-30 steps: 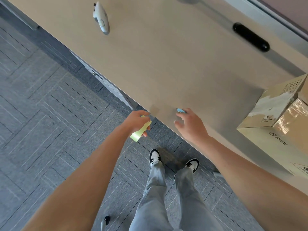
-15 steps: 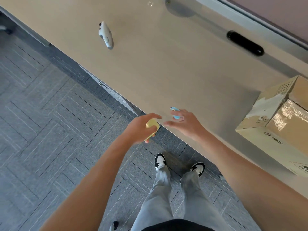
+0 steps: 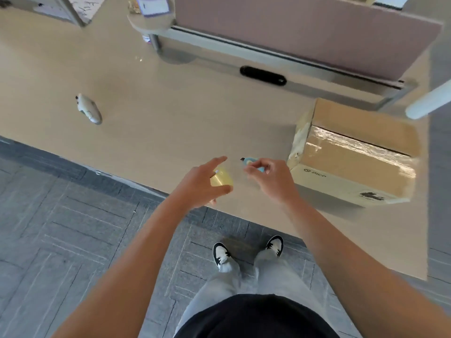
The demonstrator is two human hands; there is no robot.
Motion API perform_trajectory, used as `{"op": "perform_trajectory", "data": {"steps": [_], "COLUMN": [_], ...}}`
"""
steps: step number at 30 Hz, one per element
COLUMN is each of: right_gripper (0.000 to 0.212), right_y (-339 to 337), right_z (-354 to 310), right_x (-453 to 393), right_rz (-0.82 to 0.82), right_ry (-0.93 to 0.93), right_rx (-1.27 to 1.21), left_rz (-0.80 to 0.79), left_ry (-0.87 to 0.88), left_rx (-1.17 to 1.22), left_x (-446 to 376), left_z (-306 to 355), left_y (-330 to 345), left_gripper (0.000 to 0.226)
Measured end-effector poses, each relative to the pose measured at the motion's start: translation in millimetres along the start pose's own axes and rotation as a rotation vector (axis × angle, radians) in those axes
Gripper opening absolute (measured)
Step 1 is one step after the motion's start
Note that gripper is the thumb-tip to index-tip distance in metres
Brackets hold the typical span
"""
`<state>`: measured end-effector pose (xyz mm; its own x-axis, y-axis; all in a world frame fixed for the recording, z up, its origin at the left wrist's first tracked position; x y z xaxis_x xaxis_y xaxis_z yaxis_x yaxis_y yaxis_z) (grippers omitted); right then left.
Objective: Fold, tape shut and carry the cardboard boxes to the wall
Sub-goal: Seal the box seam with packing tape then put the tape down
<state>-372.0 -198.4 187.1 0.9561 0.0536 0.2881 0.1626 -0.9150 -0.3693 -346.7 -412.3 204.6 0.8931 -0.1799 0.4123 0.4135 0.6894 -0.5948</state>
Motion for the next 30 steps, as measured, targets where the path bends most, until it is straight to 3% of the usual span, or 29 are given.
{"op": "perform_trajectory", "data": {"steps": [3,9,17,21,26,30], "right_gripper": [0.017,0.02,0.021,0.02,0.021,0.022], "right_y": [-60,-184,-294,-329,-377,-396], "right_z": [8,34,83,112,155,179], "right_x": [9,27,46,50,47,37], "right_rz": [0.182,0.523,0.723,0.74,0.834,0.87], "right_ry": [0.061,0.141,0.202,0.262,0.357,0.413], "right_rx": [-0.057,-0.145,-0.301,-0.278,-0.315,-0.314], "left_rz": [-0.013,0.009,0.035,0.05,0.061,-0.063], "left_ry": [0.117,0.333,0.641,0.633,0.487,0.457], "left_rx": [0.015,-0.058,-0.166,-0.295,-0.696,-0.629], "left_x": [-20,-59,-78,-94,-128,-147], "left_z": [51,163,275,309,340,351], "left_y": [20,62,128,161,171,165], "left_gripper": [0.084,0.056,0.057,0.05,0.05,0.052]}}
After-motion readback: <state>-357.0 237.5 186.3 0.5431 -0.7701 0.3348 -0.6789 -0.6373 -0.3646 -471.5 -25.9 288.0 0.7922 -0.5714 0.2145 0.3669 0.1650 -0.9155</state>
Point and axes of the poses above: each hand's wrist, its own x-axis away from the middle knuckle, its own y-axis out of the palm, z = x × y, the point moved 3 cm from there along -x, towards the middle knuckle, and after that the axes turned 2 degrees about -x, right-handed, at the moved point
